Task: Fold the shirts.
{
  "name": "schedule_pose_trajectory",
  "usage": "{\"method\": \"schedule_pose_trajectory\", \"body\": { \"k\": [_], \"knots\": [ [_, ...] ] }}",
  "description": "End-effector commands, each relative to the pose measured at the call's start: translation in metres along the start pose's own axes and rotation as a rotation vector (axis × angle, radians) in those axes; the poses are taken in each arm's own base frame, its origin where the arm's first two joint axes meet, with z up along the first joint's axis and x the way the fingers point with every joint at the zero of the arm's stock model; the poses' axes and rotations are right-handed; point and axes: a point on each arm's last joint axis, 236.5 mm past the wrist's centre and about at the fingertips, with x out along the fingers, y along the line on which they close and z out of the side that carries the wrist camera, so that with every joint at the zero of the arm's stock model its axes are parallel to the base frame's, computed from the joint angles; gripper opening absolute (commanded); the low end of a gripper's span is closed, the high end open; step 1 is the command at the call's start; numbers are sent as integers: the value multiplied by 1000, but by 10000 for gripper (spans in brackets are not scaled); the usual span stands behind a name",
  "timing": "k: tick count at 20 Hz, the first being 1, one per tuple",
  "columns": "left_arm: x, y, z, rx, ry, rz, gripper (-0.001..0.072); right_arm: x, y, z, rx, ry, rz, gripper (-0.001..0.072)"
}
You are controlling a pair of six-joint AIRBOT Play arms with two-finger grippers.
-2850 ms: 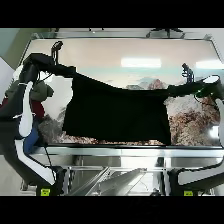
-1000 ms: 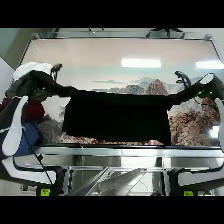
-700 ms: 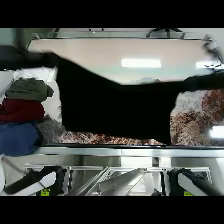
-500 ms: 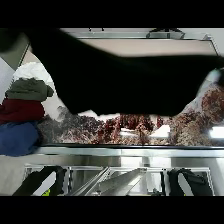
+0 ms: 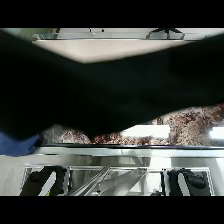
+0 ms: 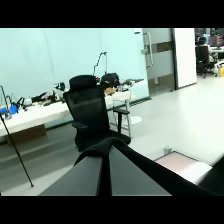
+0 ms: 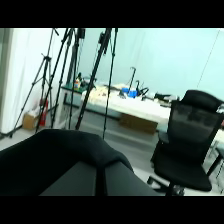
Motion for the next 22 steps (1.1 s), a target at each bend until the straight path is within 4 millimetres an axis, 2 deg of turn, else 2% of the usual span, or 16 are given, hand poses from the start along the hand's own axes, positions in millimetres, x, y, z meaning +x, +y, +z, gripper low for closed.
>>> {"method": "schedule_pose_trajectory", "body": {
  "k": [1, 2, 4, 6, 7, 8, 10, 12, 13, 14, 15, 16, 17, 18, 20, 22],
  "knots": [
    [52, 43, -65, -81, 205, 9, 13, 50, -2, -68, 75, 215, 97, 19],
    [78, 61, -105, -133, 314, -8, 12, 73, -1, -107, 125, 326, 150, 19],
    [127, 94, -203, -259, 555, -50, 12, 114, -1, -192, 230, 531, 227, 19],
    [164, 123, -308, -395, 761, -80, 12, 144, -2, -290, 365, 730, 256, 19],
    [179, 136, -364, -467, 853, -89, 13, 152, 2, -340, 442, 831, 266, 19],
    [189, 144, -419, -534, 937, -97, 12, 155, 9, -395, 509, 938, 284, 19],
    [198, 145, -529, -653, 1098, -121, 13, 156, 29, -490, 639, 1118, 323, 19],
    [200, 141, -623, -738, 1196, -119, 13, 158, 48, -564, 757, 1204, 341, 19],
    [202, 145, -660, -764, 1209, -93, 13, 162, 52, -592, 789, 1209, 330, 19],
    [206, 151, -683, -779, 1198, -59, 13, 168, 51, -610, 821, 1204, 303, 20],
    [212, 159, -696, -784, 1172, -24, 14, 175, 47, -620, 833, 1190, 279, 40],
    [216, 170, -698, -777, 1147, -1, 17, 185, 38, -620, 825, 1164, 259, 241],
    [221, 181, -689, -762, 1116, 14, 240, 196, 25, -611, 806, 1126, 241, 443],
    [224, 194, -675, -748, 1084, 29, 715, 207, 10, -595, 783, 1083, 231, 489],
    [219, 214, -639, -725, 1043, 52, 690, 218, -27, -554, 754, 1016, 192, 489],
    [196, 229, -608, -727, 1048, 68, 689, 206, -59, -516, 747, 990, 158, 487]
  ]
}}
